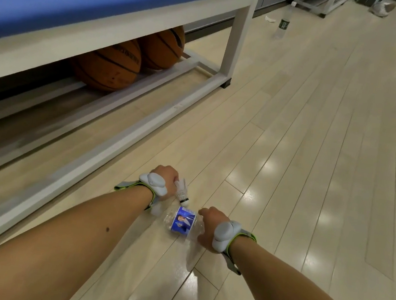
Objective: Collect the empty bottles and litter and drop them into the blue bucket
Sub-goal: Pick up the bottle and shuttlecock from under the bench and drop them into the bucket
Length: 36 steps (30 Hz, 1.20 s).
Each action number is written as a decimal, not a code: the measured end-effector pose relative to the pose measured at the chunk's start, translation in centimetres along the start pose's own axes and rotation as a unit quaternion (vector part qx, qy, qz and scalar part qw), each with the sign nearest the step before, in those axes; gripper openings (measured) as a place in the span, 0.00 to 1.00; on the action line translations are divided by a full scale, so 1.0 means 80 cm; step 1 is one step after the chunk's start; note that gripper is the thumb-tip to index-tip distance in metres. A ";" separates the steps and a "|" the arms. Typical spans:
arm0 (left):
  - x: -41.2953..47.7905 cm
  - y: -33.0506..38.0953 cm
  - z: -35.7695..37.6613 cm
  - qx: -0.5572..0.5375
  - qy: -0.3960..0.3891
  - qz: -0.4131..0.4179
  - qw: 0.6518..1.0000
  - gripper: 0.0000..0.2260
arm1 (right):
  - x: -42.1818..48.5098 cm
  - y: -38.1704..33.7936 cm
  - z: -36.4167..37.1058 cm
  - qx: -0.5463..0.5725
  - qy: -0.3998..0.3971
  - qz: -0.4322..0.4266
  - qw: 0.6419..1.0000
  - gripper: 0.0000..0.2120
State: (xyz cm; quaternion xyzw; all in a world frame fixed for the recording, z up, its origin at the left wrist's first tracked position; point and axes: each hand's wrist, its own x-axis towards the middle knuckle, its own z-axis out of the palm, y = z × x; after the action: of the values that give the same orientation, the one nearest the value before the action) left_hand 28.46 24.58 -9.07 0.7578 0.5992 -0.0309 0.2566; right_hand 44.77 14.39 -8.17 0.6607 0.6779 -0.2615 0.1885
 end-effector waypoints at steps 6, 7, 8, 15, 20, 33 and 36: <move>-0.012 -0.013 -0.017 -0.048 0.082 -0.026 0.995 0.09 | -0.010 0.008 0.000 0.029 0.043 0.022 0.998 0.31; -0.013 -0.017 -0.019 -0.063 0.099 -0.035 0.993 0.09 | -0.011 0.008 -0.002 0.048 0.055 0.031 0.997 0.31; -0.015 -0.021 -0.022 -0.075 0.117 -0.041 0.989 0.08 | -0.013 0.009 -0.004 0.076 0.067 0.043 0.994 0.31; -0.035 -0.021 -0.046 -0.167 0.162 -0.065 0.970 0.07 | -0.027 0.008 -0.033 0.341 0.176 0.063 0.921 0.22; -0.061 -0.011 -0.075 -0.197 0.131 -0.046 0.970 0.05 | -0.031 -0.003 -0.079 0.365 0.203 0.032 0.908 0.23; -0.205 -0.046 -0.199 -0.142 0.106 -0.057 0.983 0.07 | -0.092 -0.130 -0.174 0.324 0.165 -0.115 0.924 0.21; -0.253 -0.062 -0.229 -0.144 0.103 -0.066 0.982 0.06 | -0.109 -0.171 -0.182 0.321 0.156 -0.160 0.921 0.22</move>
State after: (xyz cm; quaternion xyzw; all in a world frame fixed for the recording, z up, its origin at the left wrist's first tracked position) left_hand 13.44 15.05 12.24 0.6708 0.6695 0.1165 0.2971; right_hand 32.93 16.35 10.05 0.6011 0.6751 -0.3853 -0.1857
